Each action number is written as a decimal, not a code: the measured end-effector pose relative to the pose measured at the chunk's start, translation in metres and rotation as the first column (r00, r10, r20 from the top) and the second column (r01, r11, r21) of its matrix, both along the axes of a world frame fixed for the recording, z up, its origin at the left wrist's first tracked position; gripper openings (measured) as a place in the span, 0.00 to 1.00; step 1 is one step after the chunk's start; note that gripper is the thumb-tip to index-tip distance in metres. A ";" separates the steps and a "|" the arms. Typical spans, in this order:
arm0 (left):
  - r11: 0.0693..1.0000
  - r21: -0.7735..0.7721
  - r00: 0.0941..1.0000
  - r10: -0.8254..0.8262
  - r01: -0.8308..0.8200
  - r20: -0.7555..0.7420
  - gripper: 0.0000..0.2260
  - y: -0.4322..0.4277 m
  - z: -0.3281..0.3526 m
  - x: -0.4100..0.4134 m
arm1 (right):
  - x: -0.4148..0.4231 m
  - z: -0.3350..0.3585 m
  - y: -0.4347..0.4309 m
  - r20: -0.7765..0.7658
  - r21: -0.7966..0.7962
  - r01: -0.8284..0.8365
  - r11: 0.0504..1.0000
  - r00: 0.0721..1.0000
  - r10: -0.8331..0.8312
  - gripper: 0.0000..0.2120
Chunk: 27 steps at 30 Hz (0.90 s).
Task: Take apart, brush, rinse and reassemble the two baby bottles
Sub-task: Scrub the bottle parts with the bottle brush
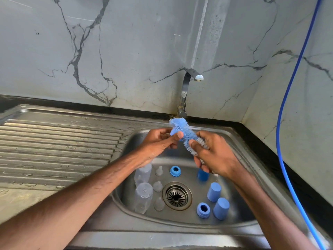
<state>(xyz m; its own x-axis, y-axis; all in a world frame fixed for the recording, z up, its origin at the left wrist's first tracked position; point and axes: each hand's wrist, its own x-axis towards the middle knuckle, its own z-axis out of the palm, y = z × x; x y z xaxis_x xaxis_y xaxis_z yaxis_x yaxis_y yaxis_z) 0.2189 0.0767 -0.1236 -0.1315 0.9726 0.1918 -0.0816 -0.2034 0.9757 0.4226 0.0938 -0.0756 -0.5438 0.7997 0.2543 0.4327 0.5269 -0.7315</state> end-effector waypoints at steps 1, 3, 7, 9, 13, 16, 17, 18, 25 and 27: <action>1.000 -0.002 1.000 -0.018 0.018 0.011 0.21 0.000 0.000 0.004 | 0.000 0.000 0.001 -0.016 -0.008 0.028 1.000 0.999 -0.028 0.06; 0.999 -0.023 0.998 -0.032 0.034 0.059 0.26 0.001 0.000 0.014 | 0.002 -0.001 0.004 -0.031 -0.021 0.092 0.996 0.995 -0.092 0.08; 0.976 -0.121 0.983 0.180 -0.182 -0.027 0.31 0.003 -0.005 0.033 | -0.002 -0.008 0.000 0.020 -0.030 0.072 0.997 0.997 -0.071 0.11; 0.936 -0.164 0.950 0.306 -0.312 -0.061 0.29 0.001 -0.005 0.032 | -0.010 -0.014 -0.007 0.042 -0.023 0.023 0.999 0.999 -0.022 0.12; 0.900 -0.194 0.921 0.385 -0.389 -0.061 0.24 -0.001 0.001 0.023 | -0.017 -0.014 -0.007 0.077 -0.013 0.002 1.000 0.997 -0.001 0.14; 0.939 -0.174 0.955 0.293 -0.297 -0.049 0.23 -0.002 0.004 0.029 | -0.012 -0.012 -0.005 0.068 0.023 0.057 0.998 0.996 -0.059 0.15; 0.932 -0.177 0.949 0.312 -0.316 -0.055 0.23 -0.002 0.004 0.030 | -0.013 -0.013 -0.008 0.070 0.051 0.036 0.998 0.997 -0.039 0.15; 0.918 -0.180 0.935 0.348 -0.355 -0.067 0.24 -0.001 0.003 0.028 | -0.015 -0.013 -0.011 0.082 0.078 0.001 0.997 0.997 -0.007 0.15; 0.935 -0.096 0.939 0.335 -0.342 -0.083 0.23 0.000 0.004 0.031 | -0.013 -0.009 -0.008 0.074 0.180 0.037 0.983 0.996 -0.051 0.17; 0.924 -0.090 0.927 0.366 -0.372 -0.076 0.23 0.000 0.001 0.027 | -0.016 -0.011 -0.013 0.088 0.186 0.002 0.982 0.996 -0.018 0.17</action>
